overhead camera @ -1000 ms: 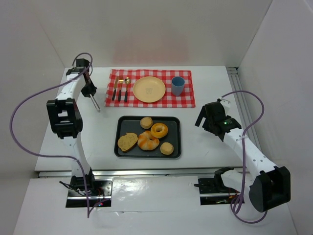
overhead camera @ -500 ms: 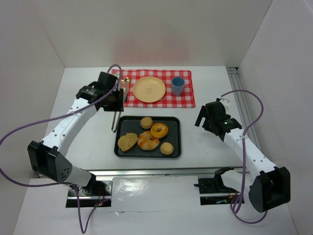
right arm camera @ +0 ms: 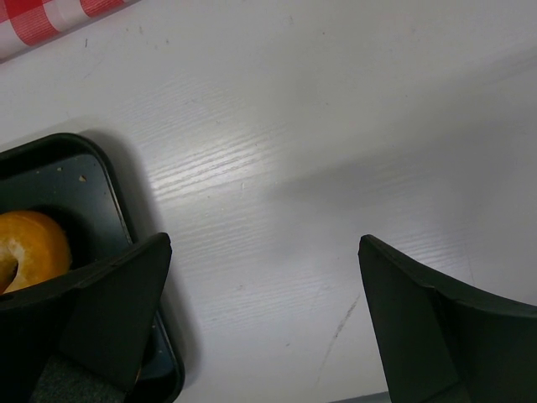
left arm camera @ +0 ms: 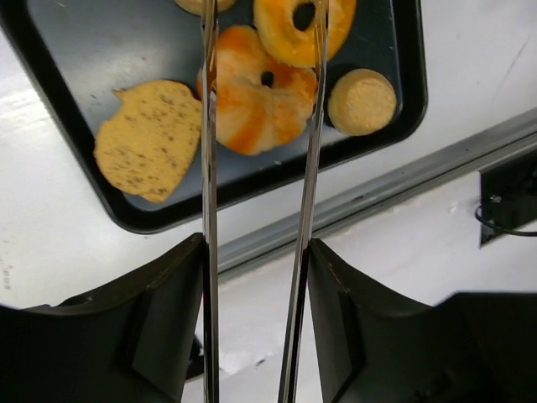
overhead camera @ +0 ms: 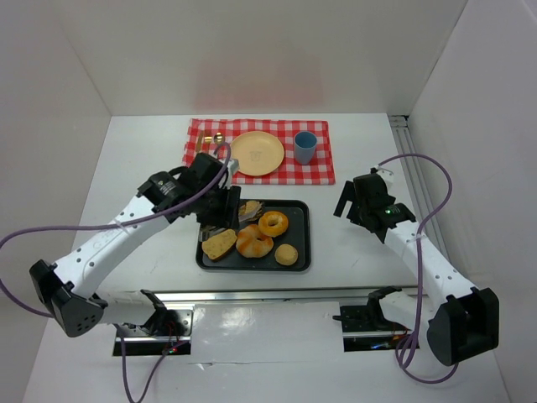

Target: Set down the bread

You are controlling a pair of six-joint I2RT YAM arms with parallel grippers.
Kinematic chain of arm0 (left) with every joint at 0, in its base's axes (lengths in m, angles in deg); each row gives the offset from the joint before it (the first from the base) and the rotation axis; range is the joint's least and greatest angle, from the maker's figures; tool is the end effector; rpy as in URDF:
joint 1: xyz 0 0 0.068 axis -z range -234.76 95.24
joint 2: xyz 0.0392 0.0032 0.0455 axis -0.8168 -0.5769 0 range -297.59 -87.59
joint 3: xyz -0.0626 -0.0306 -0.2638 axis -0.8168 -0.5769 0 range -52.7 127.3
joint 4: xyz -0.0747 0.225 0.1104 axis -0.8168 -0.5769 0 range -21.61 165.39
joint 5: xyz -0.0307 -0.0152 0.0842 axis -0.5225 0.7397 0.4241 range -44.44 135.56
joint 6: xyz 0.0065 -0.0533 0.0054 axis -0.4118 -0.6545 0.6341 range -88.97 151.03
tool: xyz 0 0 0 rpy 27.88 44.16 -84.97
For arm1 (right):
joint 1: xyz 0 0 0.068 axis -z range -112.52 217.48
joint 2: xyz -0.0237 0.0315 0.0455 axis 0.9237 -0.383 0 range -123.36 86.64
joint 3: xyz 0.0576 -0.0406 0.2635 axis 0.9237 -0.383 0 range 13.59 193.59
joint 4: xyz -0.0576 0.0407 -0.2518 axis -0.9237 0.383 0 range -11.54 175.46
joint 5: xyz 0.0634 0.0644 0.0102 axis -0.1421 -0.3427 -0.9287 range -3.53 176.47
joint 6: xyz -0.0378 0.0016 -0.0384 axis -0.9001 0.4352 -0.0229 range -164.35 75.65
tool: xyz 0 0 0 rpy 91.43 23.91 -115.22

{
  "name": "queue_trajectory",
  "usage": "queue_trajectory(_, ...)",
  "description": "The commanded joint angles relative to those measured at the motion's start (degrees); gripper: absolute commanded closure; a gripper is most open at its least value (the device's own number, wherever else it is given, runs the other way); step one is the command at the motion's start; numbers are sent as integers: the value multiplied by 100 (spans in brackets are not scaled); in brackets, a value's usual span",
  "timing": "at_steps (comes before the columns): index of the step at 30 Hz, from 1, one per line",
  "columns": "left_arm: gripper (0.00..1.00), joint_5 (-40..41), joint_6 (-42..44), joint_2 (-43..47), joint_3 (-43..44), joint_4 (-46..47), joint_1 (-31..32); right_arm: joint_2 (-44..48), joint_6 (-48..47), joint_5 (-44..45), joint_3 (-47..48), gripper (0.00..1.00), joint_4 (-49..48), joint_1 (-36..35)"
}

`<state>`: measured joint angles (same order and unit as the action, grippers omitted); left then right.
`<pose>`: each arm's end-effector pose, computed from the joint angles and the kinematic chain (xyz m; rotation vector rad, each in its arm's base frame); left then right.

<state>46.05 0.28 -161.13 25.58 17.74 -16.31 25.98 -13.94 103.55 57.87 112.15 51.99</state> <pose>0.1964 -0.1556 0.3593 0.1686 2.5569 -0.4792 0.2072 0.0467 0.2493 0.4395 2.3529 0.0080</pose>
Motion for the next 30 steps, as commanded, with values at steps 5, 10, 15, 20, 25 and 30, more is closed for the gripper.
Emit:
queue_trajectory(5,33,223,-924,-345,82,95,153,72,17,-21,222,0,-135,37)
queue_trajectory(10,36,-163,-1092,-398,-173,693,153,72,17,32,222,0,-135,37)
queue_trajectory(15,37,-453,-1224,-643,-445,975,153,72,17,32,222,0,-135,37)
queue_trajectory(20,40,-533,-1329,-863,-498,1045,153,125,17,85,222,0,-135,37)
queue_trajectory(25,49,-638,-1329,-926,-551,1168,153,125,17,85,170,0,-135,37)
queue_trajectory(30,77,-629,-1233,-767,-156,932,153,125,70,85,170,0,-135,37)
